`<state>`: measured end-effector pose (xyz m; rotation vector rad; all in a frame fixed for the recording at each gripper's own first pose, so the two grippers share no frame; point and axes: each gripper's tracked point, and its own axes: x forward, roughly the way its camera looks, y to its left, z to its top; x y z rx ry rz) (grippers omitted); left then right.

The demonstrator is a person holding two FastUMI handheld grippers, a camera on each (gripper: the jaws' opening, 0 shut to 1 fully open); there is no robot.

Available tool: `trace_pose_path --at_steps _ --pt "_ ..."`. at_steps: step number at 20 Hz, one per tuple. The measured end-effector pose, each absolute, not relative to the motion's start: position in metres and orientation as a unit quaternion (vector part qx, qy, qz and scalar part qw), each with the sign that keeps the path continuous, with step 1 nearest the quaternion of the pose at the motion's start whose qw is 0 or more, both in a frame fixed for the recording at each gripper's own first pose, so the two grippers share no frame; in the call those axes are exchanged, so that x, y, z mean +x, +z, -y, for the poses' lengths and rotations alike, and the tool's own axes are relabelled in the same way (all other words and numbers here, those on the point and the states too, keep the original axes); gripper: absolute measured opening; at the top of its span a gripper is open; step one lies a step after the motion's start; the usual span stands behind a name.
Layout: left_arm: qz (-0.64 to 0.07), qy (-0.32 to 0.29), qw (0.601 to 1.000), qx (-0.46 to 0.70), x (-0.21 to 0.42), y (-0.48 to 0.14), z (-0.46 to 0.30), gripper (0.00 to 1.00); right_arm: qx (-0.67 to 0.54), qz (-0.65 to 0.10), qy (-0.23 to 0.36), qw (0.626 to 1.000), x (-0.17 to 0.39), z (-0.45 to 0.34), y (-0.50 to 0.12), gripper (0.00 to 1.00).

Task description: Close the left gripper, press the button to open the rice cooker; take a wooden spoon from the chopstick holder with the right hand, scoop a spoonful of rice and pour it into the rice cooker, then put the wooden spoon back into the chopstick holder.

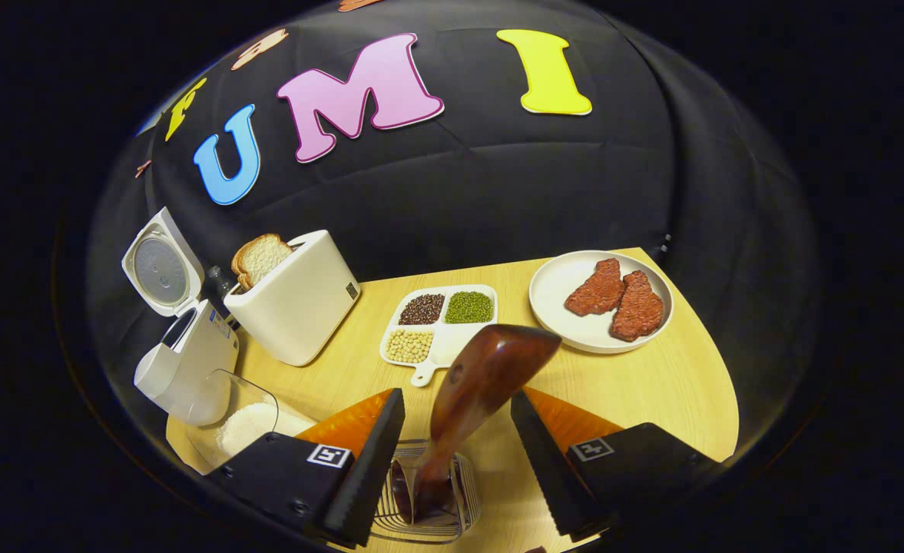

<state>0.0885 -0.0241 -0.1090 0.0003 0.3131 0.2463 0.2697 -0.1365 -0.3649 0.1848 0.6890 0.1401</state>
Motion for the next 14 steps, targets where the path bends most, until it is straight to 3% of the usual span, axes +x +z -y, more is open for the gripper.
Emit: trace_pose_path --at_steps 3,4,5,6,7,10,14 --pt "-0.161 0.116 0.980 -0.005 0.088 -0.114 0.030 0.96 0.098 -0.356 0.076 0.926 0.267 0.128 -0.377 0.72" --pt "-0.161 0.112 0.980 -0.013 0.087 -0.116 0.032 0.96 0.096 -0.355 0.075 0.927 0.268 0.128 -0.374 0.60" --pt "-0.161 0.111 0.980 -0.021 0.087 -0.117 0.033 0.96 0.094 -0.352 0.072 0.929 0.269 0.128 -0.374 0.34" --pt "-0.160 0.115 0.980 -0.027 0.084 -0.118 0.031 0.96 0.096 -0.352 0.075 0.928 0.268 0.125 -0.371 0.28" --pt "-0.159 0.119 0.980 -0.030 0.083 -0.118 0.028 0.96 0.102 -0.355 0.077 0.926 0.267 0.122 -0.371 0.29" --pt "-0.154 0.121 0.980 -0.036 0.077 -0.121 0.025 0.96 0.088 -0.352 0.072 0.929 0.261 0.123 -0.360 0.18" --pt "-0.147 0.111 0.982 -0.032 0.069 -0.116 0.022 0.96 0.072 -0.294 0.043 0.952 0.270 0.125 -0.314 0.18"
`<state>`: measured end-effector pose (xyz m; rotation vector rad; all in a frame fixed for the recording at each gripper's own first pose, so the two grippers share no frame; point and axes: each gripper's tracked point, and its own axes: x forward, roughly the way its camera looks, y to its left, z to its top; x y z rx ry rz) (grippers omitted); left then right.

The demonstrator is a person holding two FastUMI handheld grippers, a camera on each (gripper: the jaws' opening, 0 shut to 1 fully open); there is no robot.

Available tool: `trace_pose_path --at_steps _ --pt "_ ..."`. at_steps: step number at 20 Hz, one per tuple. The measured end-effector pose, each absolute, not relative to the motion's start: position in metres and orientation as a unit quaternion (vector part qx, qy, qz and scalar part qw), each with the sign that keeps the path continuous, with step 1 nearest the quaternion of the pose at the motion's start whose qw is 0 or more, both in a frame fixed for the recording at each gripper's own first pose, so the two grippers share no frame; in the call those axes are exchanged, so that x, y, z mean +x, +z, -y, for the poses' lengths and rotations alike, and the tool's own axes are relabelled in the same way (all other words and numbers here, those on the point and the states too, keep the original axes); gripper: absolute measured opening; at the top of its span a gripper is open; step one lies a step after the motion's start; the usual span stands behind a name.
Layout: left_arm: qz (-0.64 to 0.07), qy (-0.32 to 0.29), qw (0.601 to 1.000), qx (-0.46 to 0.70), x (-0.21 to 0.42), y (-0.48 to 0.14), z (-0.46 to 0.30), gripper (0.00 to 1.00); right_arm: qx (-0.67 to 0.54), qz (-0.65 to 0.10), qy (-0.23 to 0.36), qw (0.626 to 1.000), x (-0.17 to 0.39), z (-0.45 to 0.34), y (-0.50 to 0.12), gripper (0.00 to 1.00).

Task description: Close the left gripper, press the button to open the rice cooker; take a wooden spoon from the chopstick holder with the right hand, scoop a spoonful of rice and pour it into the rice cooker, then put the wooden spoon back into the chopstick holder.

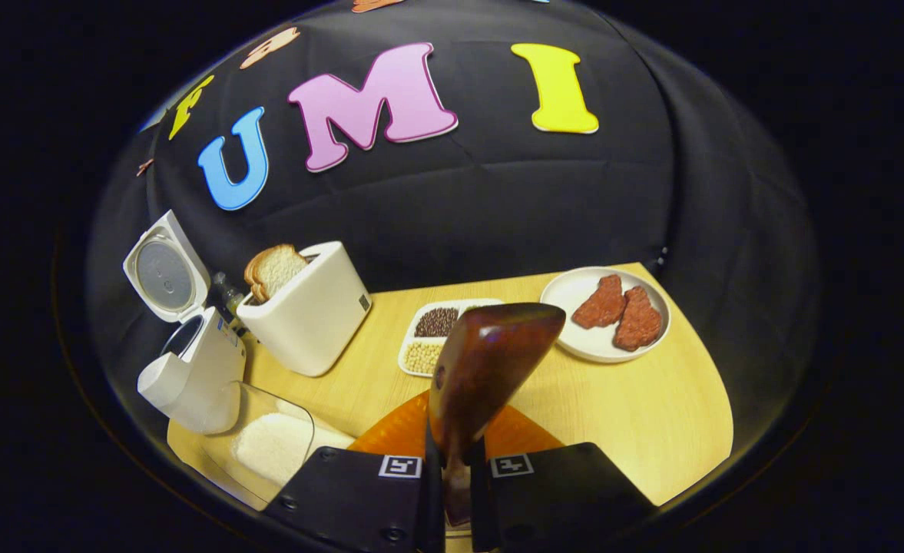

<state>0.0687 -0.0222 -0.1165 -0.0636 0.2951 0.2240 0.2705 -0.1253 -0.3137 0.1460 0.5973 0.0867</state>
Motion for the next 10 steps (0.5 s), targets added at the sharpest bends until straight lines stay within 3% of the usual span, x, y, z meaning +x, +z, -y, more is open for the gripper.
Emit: trace_pose_path --at_steps 9,10 --pt "-0.130 0.074 0.987 -0.049 0.058 -0.116 0.005 0.96 0.048 -0.218 0.038 0.974 0.248 0.086 -0.225 0.17" --pt "-0.130 0.068 0.988 -0.052 0.057 -0.118 0.002 0.96 0.049 -0.211 0.042 0.975 0.246 0.075 -0.218 0.14"
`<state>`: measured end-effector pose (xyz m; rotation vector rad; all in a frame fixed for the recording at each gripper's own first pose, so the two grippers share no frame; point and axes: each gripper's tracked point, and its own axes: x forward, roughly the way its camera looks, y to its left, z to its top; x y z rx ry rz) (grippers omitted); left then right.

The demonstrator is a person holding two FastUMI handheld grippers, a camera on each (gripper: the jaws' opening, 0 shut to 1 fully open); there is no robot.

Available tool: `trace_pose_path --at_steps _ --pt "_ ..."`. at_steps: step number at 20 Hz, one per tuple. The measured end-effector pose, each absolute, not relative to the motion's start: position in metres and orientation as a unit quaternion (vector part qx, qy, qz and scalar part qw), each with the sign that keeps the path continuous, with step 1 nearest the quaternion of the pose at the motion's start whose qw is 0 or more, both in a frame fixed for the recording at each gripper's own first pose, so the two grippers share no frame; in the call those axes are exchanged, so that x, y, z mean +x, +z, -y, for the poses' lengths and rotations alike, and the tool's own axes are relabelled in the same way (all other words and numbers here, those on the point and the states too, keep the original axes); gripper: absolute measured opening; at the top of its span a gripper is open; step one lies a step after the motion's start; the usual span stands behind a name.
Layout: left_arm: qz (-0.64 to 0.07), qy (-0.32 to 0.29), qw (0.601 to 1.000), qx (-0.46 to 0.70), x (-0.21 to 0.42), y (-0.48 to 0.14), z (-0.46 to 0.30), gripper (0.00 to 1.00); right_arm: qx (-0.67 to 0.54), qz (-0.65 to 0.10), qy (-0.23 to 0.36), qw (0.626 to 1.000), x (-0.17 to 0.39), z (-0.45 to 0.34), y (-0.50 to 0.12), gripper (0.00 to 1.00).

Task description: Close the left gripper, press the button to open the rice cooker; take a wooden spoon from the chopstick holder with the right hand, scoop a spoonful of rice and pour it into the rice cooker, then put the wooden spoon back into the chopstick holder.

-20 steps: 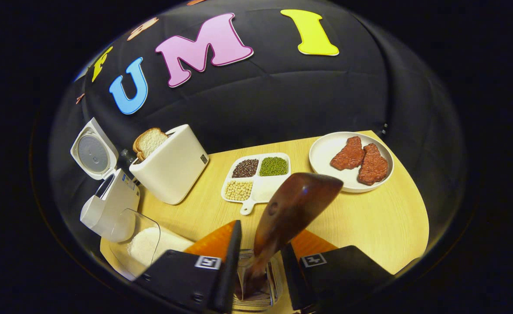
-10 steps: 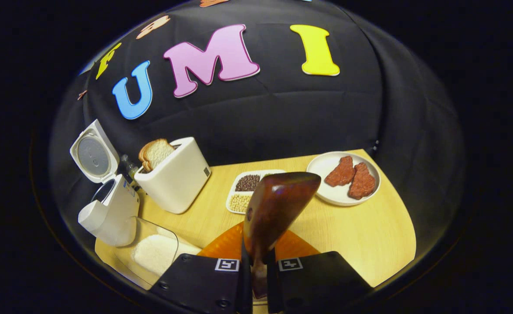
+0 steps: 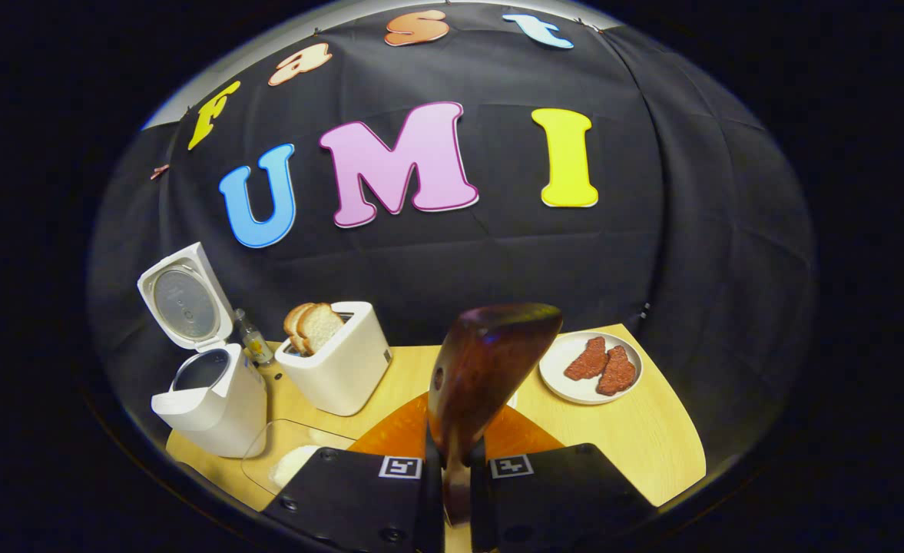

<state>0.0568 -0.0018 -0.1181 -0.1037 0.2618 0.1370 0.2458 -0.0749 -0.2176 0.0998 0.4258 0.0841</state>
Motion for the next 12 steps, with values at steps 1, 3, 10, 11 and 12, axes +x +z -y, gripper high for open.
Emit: trace_pose_path --at_steps 1,3,10,11,12 --pt "-0.133 0.061 0.988 -0.054 0.056 -0.122 0.000 0.98 0.053 -0.207 0.044 0.976 0.243 0.064 -0.214 0.17" --pt "-0.138 0.052 0.987 -0.058 0.053 -0.137 -0.008 0.96 0.064 -0.198 0.060 0.976 0.241 0.035 -0.208 0.17" --pt "-0.168 0.037 0.981 -0.089 0.050 -0.195 -0.029 0.96 0.042 -0.191 0.080 0.977 0.231 -0.037 -0.263 0.18" --pt "-0.174 0.037 0.980 -0.089 0.050 -0.204 -0.034 0.96 0.032 -0.193 0.077 0.978 0.231 -0.041 -0.277 0.18" --pt "-0.181 0.035 0.978 -0.093 0.048 -0.216 -0.035 0.96 0.021 -0.196 0.075 0.978 0.231 -0.045 -0.292 0.17"
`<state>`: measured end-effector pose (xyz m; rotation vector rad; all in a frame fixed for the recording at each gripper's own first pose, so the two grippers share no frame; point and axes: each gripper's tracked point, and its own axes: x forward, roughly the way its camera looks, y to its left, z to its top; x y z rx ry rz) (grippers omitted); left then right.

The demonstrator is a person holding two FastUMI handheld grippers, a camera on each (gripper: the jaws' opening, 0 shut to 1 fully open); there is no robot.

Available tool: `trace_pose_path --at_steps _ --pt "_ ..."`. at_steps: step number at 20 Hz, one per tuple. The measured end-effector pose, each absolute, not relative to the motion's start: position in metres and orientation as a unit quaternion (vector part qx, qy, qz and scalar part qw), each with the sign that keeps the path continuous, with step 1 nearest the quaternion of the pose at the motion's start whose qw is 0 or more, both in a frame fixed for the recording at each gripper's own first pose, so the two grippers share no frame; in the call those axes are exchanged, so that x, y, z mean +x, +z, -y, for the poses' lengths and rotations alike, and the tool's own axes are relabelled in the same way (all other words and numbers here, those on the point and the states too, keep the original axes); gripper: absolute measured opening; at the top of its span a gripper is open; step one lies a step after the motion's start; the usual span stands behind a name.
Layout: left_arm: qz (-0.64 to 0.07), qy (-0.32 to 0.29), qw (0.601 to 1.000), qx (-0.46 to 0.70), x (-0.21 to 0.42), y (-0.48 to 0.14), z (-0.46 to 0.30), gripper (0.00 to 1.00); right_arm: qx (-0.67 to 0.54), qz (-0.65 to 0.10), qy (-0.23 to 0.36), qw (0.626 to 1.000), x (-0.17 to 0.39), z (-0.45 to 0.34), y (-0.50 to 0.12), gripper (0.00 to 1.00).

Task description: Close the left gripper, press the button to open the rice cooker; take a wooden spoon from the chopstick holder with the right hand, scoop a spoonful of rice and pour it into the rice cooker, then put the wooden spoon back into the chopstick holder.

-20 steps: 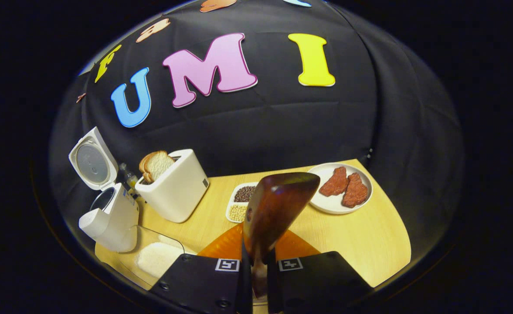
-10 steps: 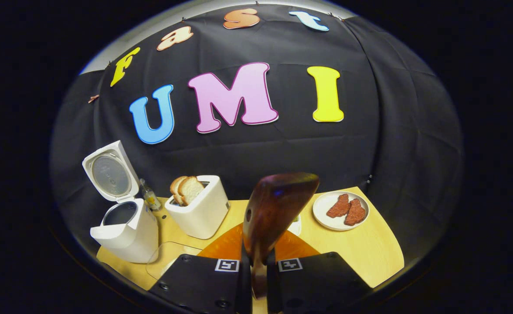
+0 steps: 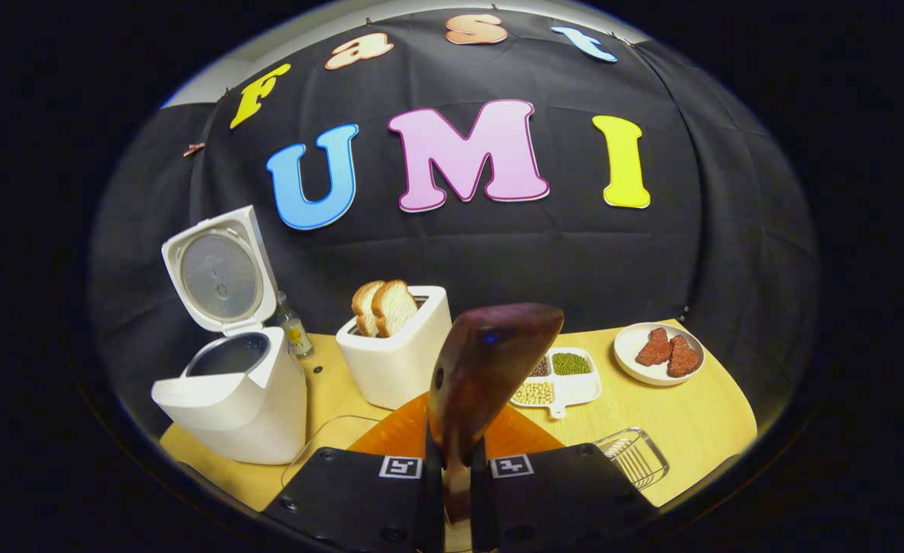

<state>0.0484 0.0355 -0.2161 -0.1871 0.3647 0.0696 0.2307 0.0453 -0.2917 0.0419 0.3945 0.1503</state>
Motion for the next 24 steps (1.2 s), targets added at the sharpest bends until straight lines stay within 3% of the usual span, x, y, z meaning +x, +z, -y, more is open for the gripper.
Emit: trace_pose_path --at_steps 10,24 --pt "-0.225 0.037 0.966 -0.125 0.034 -0.264 -0.075 0.96 0.011 -0.214 0.021 0.977 0.227 -0.079 -0.359 0.18" --pt "-0.205 0.024 0.971 -0.120 0.033 -0.244 -0.102 0.96 0.222 -0.319 0.011 0.921 0.189 -0.132 -0.362 0.18"
